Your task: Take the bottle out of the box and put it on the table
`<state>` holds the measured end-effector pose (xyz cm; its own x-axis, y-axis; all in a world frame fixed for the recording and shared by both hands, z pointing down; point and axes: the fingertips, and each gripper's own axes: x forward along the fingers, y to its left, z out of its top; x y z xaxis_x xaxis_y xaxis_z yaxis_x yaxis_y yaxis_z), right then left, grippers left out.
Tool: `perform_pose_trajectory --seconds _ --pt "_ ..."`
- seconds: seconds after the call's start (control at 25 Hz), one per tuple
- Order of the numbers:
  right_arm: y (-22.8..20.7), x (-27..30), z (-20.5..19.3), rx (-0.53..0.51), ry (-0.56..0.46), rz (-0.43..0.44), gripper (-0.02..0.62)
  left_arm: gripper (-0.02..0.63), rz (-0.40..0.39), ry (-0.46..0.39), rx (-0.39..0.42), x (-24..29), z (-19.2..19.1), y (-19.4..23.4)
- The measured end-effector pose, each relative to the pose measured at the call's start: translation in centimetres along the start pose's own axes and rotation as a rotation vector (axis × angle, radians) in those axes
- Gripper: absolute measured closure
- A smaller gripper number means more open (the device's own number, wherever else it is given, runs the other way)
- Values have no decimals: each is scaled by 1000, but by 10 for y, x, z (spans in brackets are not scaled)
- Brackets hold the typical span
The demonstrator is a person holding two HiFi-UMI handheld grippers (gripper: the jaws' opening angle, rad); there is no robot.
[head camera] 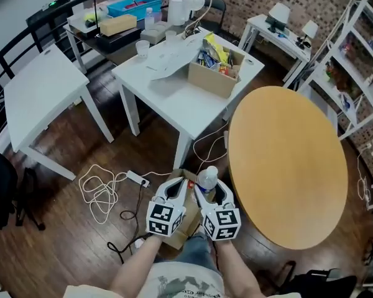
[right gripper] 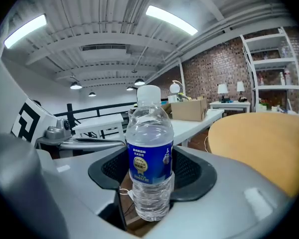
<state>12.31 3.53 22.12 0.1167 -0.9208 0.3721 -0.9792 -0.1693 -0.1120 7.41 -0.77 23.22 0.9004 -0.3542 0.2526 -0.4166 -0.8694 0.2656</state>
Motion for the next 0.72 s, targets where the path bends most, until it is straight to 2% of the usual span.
perform_pose_trajectory --seconds 0.16,0.4,0.72 --pt "-2 -25 38 -39 -72 -22 337 623 -57 -59 -3 -3 35 -26" --pt "-22 -45 83 -65 -178 -66 337 623 -137 -116 37 17 80 -62" --pt "-82 -60 101 -55 -227 -175 334 624 -231 -114 77 60 107 -110"
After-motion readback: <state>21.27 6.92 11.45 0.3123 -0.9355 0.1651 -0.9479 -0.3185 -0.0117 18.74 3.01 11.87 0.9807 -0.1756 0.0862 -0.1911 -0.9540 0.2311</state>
